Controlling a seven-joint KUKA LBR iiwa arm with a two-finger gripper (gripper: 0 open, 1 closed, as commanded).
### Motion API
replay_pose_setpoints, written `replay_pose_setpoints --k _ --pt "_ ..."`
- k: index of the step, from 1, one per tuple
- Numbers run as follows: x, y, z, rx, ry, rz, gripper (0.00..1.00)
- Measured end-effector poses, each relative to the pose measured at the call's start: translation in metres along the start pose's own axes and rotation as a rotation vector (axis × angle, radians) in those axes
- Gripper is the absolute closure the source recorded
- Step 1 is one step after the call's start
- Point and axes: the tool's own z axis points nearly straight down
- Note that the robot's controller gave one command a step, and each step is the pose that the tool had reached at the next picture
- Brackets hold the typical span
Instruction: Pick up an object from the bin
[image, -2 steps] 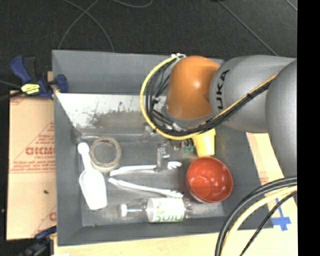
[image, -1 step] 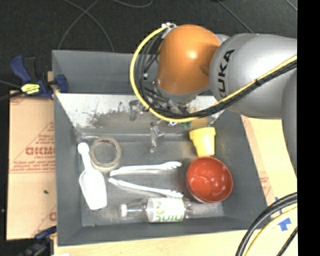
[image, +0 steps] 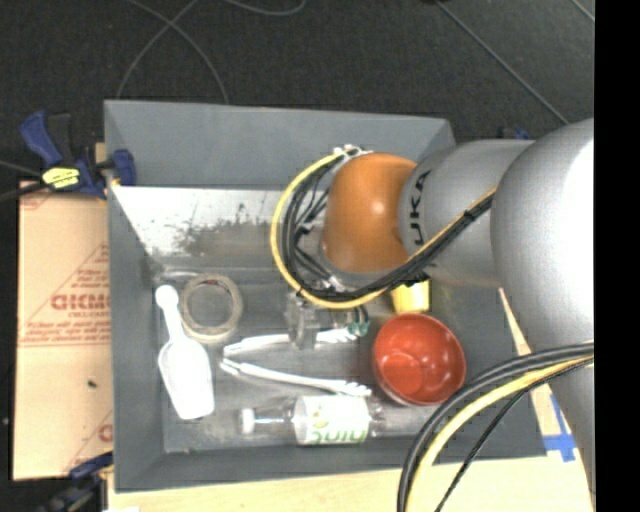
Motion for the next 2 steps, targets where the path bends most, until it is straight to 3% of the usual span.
replay_pose_setpoints --k 2 --pt "0.0011 0.0001 0.0001 0.000 0.000 -0.011 1.00"
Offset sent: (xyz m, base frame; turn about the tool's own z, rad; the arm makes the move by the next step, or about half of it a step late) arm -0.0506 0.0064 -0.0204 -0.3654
